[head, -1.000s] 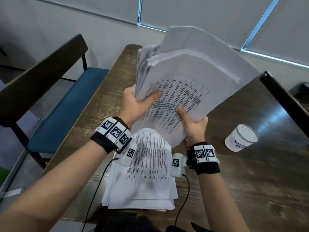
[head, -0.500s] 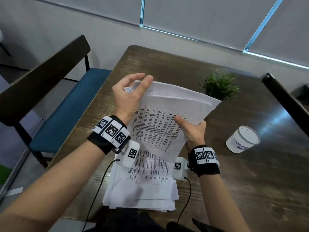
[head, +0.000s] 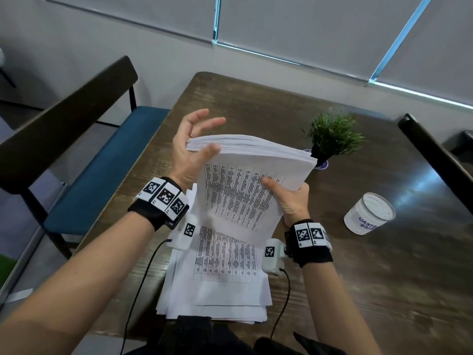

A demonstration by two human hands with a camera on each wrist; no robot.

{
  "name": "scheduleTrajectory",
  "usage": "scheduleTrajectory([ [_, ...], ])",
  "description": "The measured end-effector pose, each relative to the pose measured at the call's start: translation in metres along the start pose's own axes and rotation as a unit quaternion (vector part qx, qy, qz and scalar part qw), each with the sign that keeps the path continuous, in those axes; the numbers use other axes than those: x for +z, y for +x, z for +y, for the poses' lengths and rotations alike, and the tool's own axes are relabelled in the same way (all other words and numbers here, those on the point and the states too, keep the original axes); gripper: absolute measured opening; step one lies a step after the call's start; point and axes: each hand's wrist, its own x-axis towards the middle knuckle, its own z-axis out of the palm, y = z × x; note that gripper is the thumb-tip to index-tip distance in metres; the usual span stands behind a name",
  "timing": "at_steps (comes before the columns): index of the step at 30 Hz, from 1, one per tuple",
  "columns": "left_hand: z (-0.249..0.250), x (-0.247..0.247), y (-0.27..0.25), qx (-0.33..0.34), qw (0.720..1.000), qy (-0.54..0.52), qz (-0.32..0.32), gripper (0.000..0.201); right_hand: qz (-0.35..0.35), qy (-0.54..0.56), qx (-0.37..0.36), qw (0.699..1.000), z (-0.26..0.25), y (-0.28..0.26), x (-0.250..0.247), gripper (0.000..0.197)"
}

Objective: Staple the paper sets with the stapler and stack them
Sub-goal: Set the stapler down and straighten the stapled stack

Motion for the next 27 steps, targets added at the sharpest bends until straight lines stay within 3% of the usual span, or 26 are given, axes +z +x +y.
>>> scheduleTrajectory([
  [2, -0.013, -0.010, -0.006, -0.032, 0.998, 0.009, -0.057, 0.105, 0.011, -0.003, 0.008, 1.000, 0.005, 0.000, 0.003, 0.035],
  [4, -0.022, -0.014, -0.014, -0.037, 0.994, 0.077, -0.068, 0.088, 0.028, 0.003, 0.008, 1.000, 0.008, 0.001, 0.006, 0.031],
  [8, -0.022, 0.005, -0.012, 0.043, 0.987, 0.147, 0.043, 0.037, 0.035, 0.015, -0.032, 0.999, -0.002, 0.005, 0.012, 0.024],
  [10, -0.013, 0.014, -0.003, 0.076, 0.981, 0.155, 0.088, 0.031, 0.028, 0.032, -0.058, 0.997, -0.008, 0.005, 0.013, 0.022],
  [13, 0.004, 0.021, 0.007, 0.104, 0.976, 0.161, 0.100, 0.031, -0.001, 0.031, -0.050, 0.998, -0.002, 0.006, 0.004, 0.027],
  [16, 0.018, 0.022, 0.019, 0.133, 0.971, 0.154, 0.122, 0.030, -0.031, -0.114, 0.012, 0.993, 0.014, -0.004, -0.007, 0.033],
  [18, 0.021, 0.022, 0.028, 0.112, 0.975, 0.121, 0.149, 0.031, 0.000, -0.180, 0.042, 0.983, 0.028, -0.013, -0.010, 0.027],
  [22, 0.009, 0.022, 0.035, -0.037, 0.977, 0.100, 0.187, 0.031, 0.041, -0.101, 0.030, 0.994, 0.042, -0.022, -0.005, 0.024],
  [24, -0.002, 0.018, 0.035, -0.105, 0.972, 0.116, 0.177, 0.036, 0.043, -0.106, 0.027, 0.993, 0.044, -0.022, -0.010, 0.021],
  [27, -0.022, 0.011, 0.022, -0.148, 0.959, 0.196, 0.139, 0.047, 0.065, -0.109, 0.033, 0.991, 0.049, -0.022, -0.028, 0.021],
])
